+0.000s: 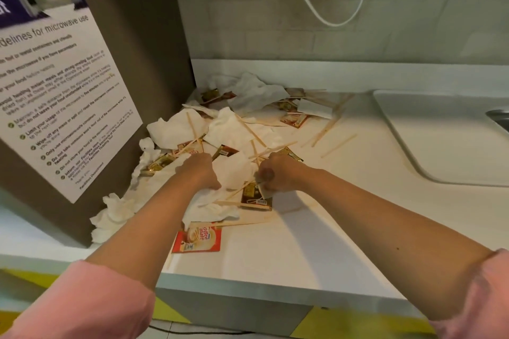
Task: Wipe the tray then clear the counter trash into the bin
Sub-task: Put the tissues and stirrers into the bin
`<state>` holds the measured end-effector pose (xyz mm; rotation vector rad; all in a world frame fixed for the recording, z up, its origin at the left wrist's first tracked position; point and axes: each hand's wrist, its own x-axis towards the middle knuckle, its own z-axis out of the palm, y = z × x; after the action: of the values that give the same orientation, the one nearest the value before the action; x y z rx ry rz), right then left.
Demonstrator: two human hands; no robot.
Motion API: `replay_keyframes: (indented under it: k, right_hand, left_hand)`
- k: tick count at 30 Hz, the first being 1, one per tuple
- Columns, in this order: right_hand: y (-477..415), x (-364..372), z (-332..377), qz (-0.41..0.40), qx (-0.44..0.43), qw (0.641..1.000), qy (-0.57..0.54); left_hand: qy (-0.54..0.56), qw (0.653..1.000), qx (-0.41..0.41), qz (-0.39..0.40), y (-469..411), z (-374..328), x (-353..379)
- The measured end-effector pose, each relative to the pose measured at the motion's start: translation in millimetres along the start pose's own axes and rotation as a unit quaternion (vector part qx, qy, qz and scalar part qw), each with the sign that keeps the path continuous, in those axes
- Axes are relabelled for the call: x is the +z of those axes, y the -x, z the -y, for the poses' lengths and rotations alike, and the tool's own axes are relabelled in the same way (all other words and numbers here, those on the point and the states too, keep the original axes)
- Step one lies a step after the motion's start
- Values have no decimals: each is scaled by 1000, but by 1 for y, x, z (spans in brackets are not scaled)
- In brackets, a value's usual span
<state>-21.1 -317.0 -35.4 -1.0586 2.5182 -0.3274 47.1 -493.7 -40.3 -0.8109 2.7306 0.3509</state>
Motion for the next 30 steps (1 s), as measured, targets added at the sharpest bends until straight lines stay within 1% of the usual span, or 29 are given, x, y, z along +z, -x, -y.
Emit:
replay_keyframes:
  k: [3,5,6,8,10,11,13,15,17,19,21,23,25,26,28,30]
  right_hand:
    - [-6,-3,4,11,-1,1000,28]
    - [-11,-5,6,-12,-2,999,31]
    - [-15,-6,7,-32,2,999,5]
    - [-22,-11,13,-93,23,991,-98]
    - [-24,-19,21,-142,46,959,-240]
    - [-26,-23,26,-140,62,934,-322]
    - [-30,-29,35,-82,90,880,-458]
    - [-35,-32,42,-5,91,841,-533]
    - [-40,-32,46,24,68,802,-593]
    - [-44,-33,49,0,59,790,-610]
    - [-48,-33,47,-32,71,792,-606]
    - [-51,-35,43,-50,99,798,-593]
    - [-53,-38,37,-54,131,806,-575]
    - [-53,-39,34,-55,143,804,-575]
    - [-53,-42,28,-63,153,785,-597]
    - [-53,-43,23,-64,158,766,-620]
  left_hand:
    - [59,998,17,-13,-6,2,-1]
    - [111,993,34,-36,-6,2,-8]
    - [134,989,46,-53,-5,2,-13]
    - [170,979,66,-89,-4,3,-25]
    - [221,963,82,-128,-2,1,-38]
    - [253,952,88,-148,-1,0,-44]
    - [327,926,95,-164,2,-3,-53]
    - [386,904,113,-145,4,-6,-59]
    - [400,897,149,-114,7,-9,-59]
    - [396,896,177,-91,8,-9,-58]
    - [386,900,193,-66,8,-5,-55]
    - [353,914,197,-37,5,3,-52]
    - [274,942,193,-16,2,15,-49]
    - [217,958,187,-3,1,22,-48]
    - [83,982,169,28,0,35,-44]
    - [-25,988,142,61,0,45,-38]
